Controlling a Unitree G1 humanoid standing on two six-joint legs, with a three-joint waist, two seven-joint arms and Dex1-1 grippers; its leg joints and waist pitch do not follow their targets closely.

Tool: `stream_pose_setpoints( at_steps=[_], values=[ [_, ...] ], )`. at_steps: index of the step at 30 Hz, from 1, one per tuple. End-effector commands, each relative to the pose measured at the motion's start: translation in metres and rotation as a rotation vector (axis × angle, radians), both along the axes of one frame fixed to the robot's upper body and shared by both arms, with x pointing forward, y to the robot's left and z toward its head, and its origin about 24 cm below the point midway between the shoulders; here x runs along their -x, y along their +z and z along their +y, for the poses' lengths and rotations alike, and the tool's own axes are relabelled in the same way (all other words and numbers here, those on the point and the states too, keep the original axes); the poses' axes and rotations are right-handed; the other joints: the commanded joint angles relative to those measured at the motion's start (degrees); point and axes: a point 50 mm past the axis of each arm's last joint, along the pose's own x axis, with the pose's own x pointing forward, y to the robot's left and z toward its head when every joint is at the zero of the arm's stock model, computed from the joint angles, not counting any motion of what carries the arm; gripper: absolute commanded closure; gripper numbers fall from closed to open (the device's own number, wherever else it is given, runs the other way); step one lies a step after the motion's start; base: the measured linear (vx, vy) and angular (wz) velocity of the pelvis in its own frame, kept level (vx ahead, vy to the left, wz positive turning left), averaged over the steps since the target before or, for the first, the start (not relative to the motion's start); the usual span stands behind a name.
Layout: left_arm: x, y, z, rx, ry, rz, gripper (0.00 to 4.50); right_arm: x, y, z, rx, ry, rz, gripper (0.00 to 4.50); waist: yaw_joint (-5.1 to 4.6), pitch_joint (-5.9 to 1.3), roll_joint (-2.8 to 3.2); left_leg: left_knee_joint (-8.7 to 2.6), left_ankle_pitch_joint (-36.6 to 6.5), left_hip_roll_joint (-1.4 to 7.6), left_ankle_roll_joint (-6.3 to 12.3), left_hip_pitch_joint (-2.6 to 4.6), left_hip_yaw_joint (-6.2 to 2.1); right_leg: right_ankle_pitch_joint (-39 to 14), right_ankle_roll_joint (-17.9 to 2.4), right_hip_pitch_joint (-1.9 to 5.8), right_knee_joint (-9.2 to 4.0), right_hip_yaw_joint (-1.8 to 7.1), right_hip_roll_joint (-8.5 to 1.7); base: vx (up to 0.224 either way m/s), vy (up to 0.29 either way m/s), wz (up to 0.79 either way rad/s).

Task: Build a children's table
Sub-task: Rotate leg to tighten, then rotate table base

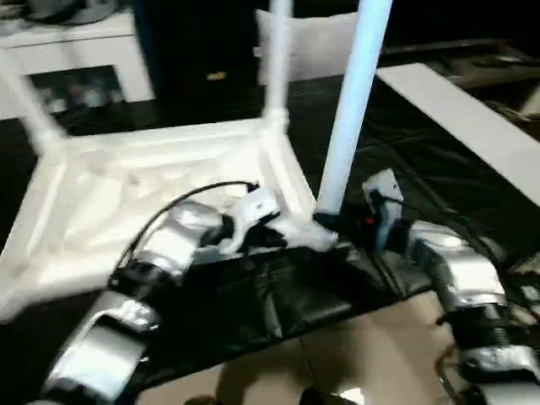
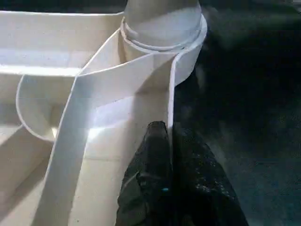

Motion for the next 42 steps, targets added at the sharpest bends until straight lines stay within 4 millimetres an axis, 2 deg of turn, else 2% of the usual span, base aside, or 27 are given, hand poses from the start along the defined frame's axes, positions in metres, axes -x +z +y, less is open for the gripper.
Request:
stream_pose_setpoints(
  at_steps=[1,4,5,6,8,10,14,16,18,20,21,23,24,25,27,28,29,30,32,35,36,37,38,39,40,41,42],
  values=[
    [-0.01,0.022,-0.026,0.093,0.066,-0.087,4.5,-0.002,-0.002,0.044,-0.073,0.032,0.063,2.56,-0.18,-4.46,0.01,-3.73,-12.07,1.49,2.98,0.05,-0.7,-26.56,3.43,4.38,-5.03,2.7,-4.45,0.0,0.0,0.0],
    [-0.019,0.028,-0.033,0.11,0.173,-0.126,4.5,-0.011,-0.005,0.058,-0.08,-0.089,0.074,2.56,-0.93,-4.51,0.18,-3.48,-10.82,0.71,3.23,0.09,-0.39,-26.52,2.59,4.16,-5.21,2.69,-4.47,0.0,0.0,0.0],
    [-0.022,0.03,-0.036,0.118,0.205,-0.138,4.5,-0.013,-0.004,0.064,-0.08,-0.112,0.048,2.21,-0.89,-4.57,0.22,-3.46,-10.74,0.65,3.41,0.22,-0.3,-26.3,2.39,4.07,-5.24,2.74,-4.49,0.0,0.0,0.0],
    [-0.022,0.031,-0.036,0.121,0.213,-0.14,4.5,-0.014,-0.004,0.065,-0.08,-0.123,0.042,2.0,-0.84,-4.7,0.1,-3.53,-9.59,0.57,3.85,0.02,-0.28,-24.73,1.7,4.27,-4.88,2.95,-4.52,0.0,0.0,0.0],
    [-0.024,0.032,-0.037,0.126,0.228,-0.146,4.5,-0.018,-0.003,0.068,-0.109,-0.181,0.043,1.75,-0.65,-4.8,-0.12,-3.73,-7.08,0.7,4.92,-0.17,-0.21,-21.83,0.13,4.19,-4.23,3.56,-4.53,0.0,0.0,0.0],
    [-0.024,0.032,-0.038,0.128,0.224,-0.147,4.5,-0.018,-0.002,0.069,-0.114,-0.191,0.041,1.58,-0.19,-5.14,-0.26,-3.77,-4.52,0.53,5.55,-0.26,-0.14,-19.56,-0.98,4.33,-3.49,4.03,-4.6,0.0,0.0,0.0],
    [-0.02,0.03,-0.038,0.121,0.169,-0.156,4.5,-0.019,0.0,0.062,-0.093,-0.216,0.01,1.22,0.63,-5.45,-0.26,-3.52,2.37,1.19,8.15,-0.62,-0.42,-10.68,-4.0,4.18,-1.4,4.78,-4.7,0.018,-0.007,0.01],
    [-0.017,0.026,-0.035,0.096,0.118,-0.176,4.5,-0.017,-0.002,0.047,-0.004,-0.226,-0.047,0.94,0.86,-5.34,-0.72,-3.27,4.19,0.91,9.07,-0.9,-0.24,-8.33,-5.12,4.17,-0.65,5.16,-4.67,0.0,0.0,0.0],
    [-0.016,0.022,-0.031,0.071,0.108,-0.178,4.5,-0.014,-0.002,0.036,0.01,-0.245,-0.049,0.82,1.37,-5.44,-0.69,-3.15,5.19,0.8,9.9,-0.94,-0.09,-7.66,-4.95,4.12,-0.44,5.34,-4.59,0.0,0.0,0.0],
    [-0.016,0.021,-0.029,0.057,0.097,-0.187,4.5,-0.012,-0.001,0.029,-0.009,-0.25,-0.057,0.71,1.52,-5.18,-0.64,-3.26,4.26,0.83,10.07,-0.85,0.02,-9.14,-4.66,3.96,-0.8,5.29,-4.49,0.0,0.0,0.0],
    [-0.016,0.019,-0.024,0.039,0.086,-0.207,4.5,-0.008,0.001,0.017,0.024,-0.259,-0.091,0.59,1.7,-5.02,-0.69,-3.38,3.1,0.85,9.62,-0.75,0.04,-11.0,-3.89,4.02,-1.07,5.26,-4.44,0.0,0.0,0.0],
    [-0.016,0.018,-0.021,0.027,0.075,-0.227,4.5,-0.005,0.001,0.01,0.052,-0.258,-0.111,0.36,1.76,-4.78,-0.56,-3.51,1.62,0.92,8.89,-0.61,0.14,-13.32,-3.32,3.79,-1.45,5.25,-4.43,0.0,0.0,0.0],
    [-0.017,0.018,-0.017,0.018,0.084,-0.238,4.5,-0.001,0.002,0.004,0.068,-0.259,-0.13,0.36,1.77,-4.46,-0.69,-3.68,-0.66,0.67,7.85,-0.5,0.31,-16.48,-1.95,3.73,-2.14,5.16,-4.23,0.0,0.0,0.0],
    [-0.018,0.018,-0.016,0.019,0.089,-0.238,4.5,0.0,0.002,0.002,0.07,-0.257,-0.135,0.28,1.77,-4.46,-0.69,-3.68,-0.66,0.67,7.85,-0.5,0.31,-16.48,-1.95,3.73,-2.14,5.16,-4.23,0.0,0.0,0.0],
    [-0.016,0.024,-0.01,0.115,0.093,-0.194,4.5,0.013,0.007,-0.009,0.062,-0.223,-0.172,0.06,2.12,-4.16,-0.87,-3.87,-3.28,0.36,6.74,-0.41,0.43,-20.65,1.1,3.82,-2.94,5.0,-4.04,0.0,0.0,0.0],
    [-0.015,0.026,-0.009,0.135,0.088,-0.188,4.23,0.015,0.008,-0.009,0.058,-0.216,-0.174,0.01,2.0,-3.97,-0.99,-3.97,-3.54,0.3,6.66,-0.65,0.4,-20.98,1.51,3.9,-3.01,4.94,-3.95,0.0,0.0,0.0],
    [-0.014,0.029,-0.008,0.17,0.084,-0.189,4.23,0.018,0.01,-0.01,0.065,-0.204,-0.185,0.01,1.98,-4.11,-1.02,-3.99,-3.39,0.31,6.48,-0.78,0.27,-20.72,1.81,4.14,-2.82,4.92,-3.98,0.0,0.0,0.0],
    [-0.013,0.031,-0.007,0.188,0.083,-0.193,4.23,0.02,0.011,-0.011,0.075,-0.195,-0.193,0.01,1.82,-4.06,-1.06,-3.98,-3.54,0.23,6.48,-0.7,0.33,-20.49,1.98,3.86,-2.94,4.96,-3.85,0.0,0.0,0.0],
    [-0.01,0.032,-0.005,0.214,0.08,-0.183,3.93,0.026,0.01,-0.01,0.1,-0.152,-0.19,0.0,1.49,-3.94,-0.89,-3.91,-4.28,0.05,6.6,-0.63,0.43,-21.24,1.8,3.71,-3.12,4.85,-3.78,0.0,0.0,0.0],
    [-0.002,0.031,0.005,0.216,0.082,-0.188,3.83,0.034,0.01,-0.004,0.099,-0.091,-0.147,0.0,1.29,-3.26,-0.32,-4.18,-5.75,0.49,6.5,-0.38,0.21,-22.27,0.74,3.4,-3.37,4.79,-3.68,0.0,0.0,0.0],
    [0.001,0.031,0.008,0.216,0.09,-0.188,3.61,0.037,0.012,-0.001,0.087,-0.064,-0.156,0.0,1.05,-3.28,-0.49,-4.25,-6.26,0.57,6.57,-0.43,0.17,-22.08,0.96,3.49,-3.4,4.81,-3.72,0.0,0.0,0.0],
    [0.004,0.031,0.011,0.216,0.096,-0.186,3.52,0.038,0.013,0.002,0.078,-0.047,-0.16,0.0,1.02,-3.17,-0.21,-4.3,-6.45,0.63,6.41,-0.44,0.11,-21.91,0.87,3.51,-3.26,4.82,-3.8,0.0,0.0,0.0],
    [0.006,0.031,0.014,0.217,0.099,-0.183,3.52,0.04,0.013,0.004,0.075,-0.037,-0.161,0.0,0.65,-3.09,-0.37,-4.33,-6.68,0.56,6.35,-0.6,0.09,-22.17,1.23,3.6,-3.41,4.73,-3.6,0.0,0.0,0.0],
    [0.011,0.032,0.021,0.226,0.117,-0.173,3.52,0.041,0.016,0.008,0.069,-0.026,-0.167,0.0,0.52,-2.8,0.02,-4.32,-7.13,0.28,6.36,-0.38,0.18,-23.19,1.59,3.22,-3.81,4.68,-3.46,0.0,0.0,0.0],
    [0.016,0.033,0.027,0.23,0.128,-0.168,3.52,0.042,0.018,0.011,0.058,-0.013,-0.172,0.0,0.4,-2.86,-0.07,-4.42,-7.34,0.58,6.0,-0.39,0.08,-23.16,1.47,3.43,-3.63,4.73,-3.62,0.0,0.0,0.0],
    [0.016,0.033,0.027,0.23,0.128,-0.168,3.33,0.042,0.018,0.011,0.058,-0.013,-0.172,0.0,0.37,-3.07,-0.1,-4.47,-6.77,0.74,5.78,-0.54,-0.06,-22.25,1.18,3.7,-3.29,4.81,-3.83,0.0,0.0,0.0],
    [0.026,0.034,0.04,0.229,0.157,-0.162,3.12,0.045,0.022,0.02,0.039,0.026,-0.182,0.0,0.1,-2.49,0.44,-4.62,-7.59,0.77,6.04,-0.4,-0.09,-22.5,0.76,3.16,-3.59,4.89,-3.57,0.0,0.0,0.0]
  ],
)
